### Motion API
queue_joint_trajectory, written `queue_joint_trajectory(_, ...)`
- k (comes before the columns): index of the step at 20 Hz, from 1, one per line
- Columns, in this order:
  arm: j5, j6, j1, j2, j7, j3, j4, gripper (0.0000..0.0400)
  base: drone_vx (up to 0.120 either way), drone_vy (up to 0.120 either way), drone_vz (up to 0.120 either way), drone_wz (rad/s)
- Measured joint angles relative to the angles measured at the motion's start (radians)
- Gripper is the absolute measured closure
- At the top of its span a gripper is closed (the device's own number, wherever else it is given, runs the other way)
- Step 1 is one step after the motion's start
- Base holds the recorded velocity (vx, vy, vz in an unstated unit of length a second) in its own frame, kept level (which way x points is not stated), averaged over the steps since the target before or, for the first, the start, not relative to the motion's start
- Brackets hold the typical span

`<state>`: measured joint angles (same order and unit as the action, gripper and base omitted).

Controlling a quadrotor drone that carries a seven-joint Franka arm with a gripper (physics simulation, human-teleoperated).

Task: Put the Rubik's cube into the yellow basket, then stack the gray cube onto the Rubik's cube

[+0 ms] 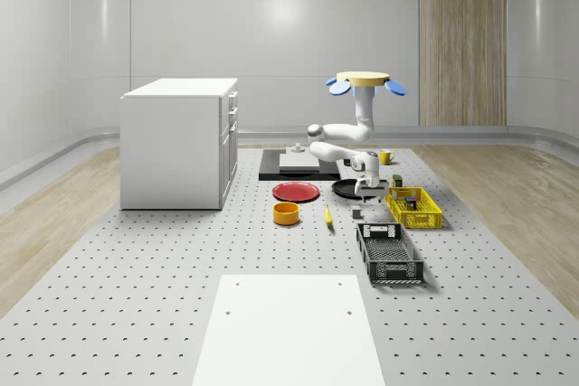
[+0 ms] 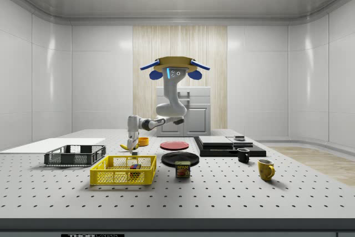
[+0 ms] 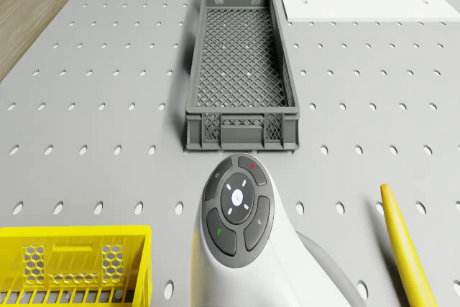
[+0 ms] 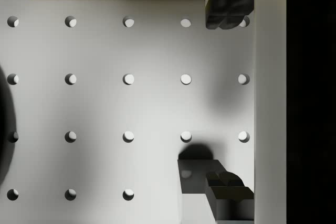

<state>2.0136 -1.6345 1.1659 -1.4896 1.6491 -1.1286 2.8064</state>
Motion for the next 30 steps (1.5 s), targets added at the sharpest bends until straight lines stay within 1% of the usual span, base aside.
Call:
queue_joint_trajectory(5, 0.001, 0.002, -0.001, 0.002, -0.001, 0.000, 0.000, 0.0000, 0.000, -0.120, 0.000, 0.000)
queue_joint_trajectory(8, 0.002, 0.003, -0.002, 0.004, -0.001, 0.001, 0.000, 0.0000, 0.000, -0.120, -0.067, 0.000)
queue_joint_trajectory(15, 0.003, 0.006, -0.003, 0.007, -0.003, 0.001, 0.001, 0.0000, 0.000, -0.120, 0.000, 0.000)
queue_joint_trajectory(24, 0.006, 0.009, -0.005, 0.010, -0.004, 0.003, 0.000, 0.0000, 0.000, -0.004, 0.000, 0.000)
queue_joint_trajectory(30, 0.053, -0.013, 0.006, 0.014, -0.006, 0.053, -0.022, 0.0000, 0.000, 0.000, 0.000, 0.000)
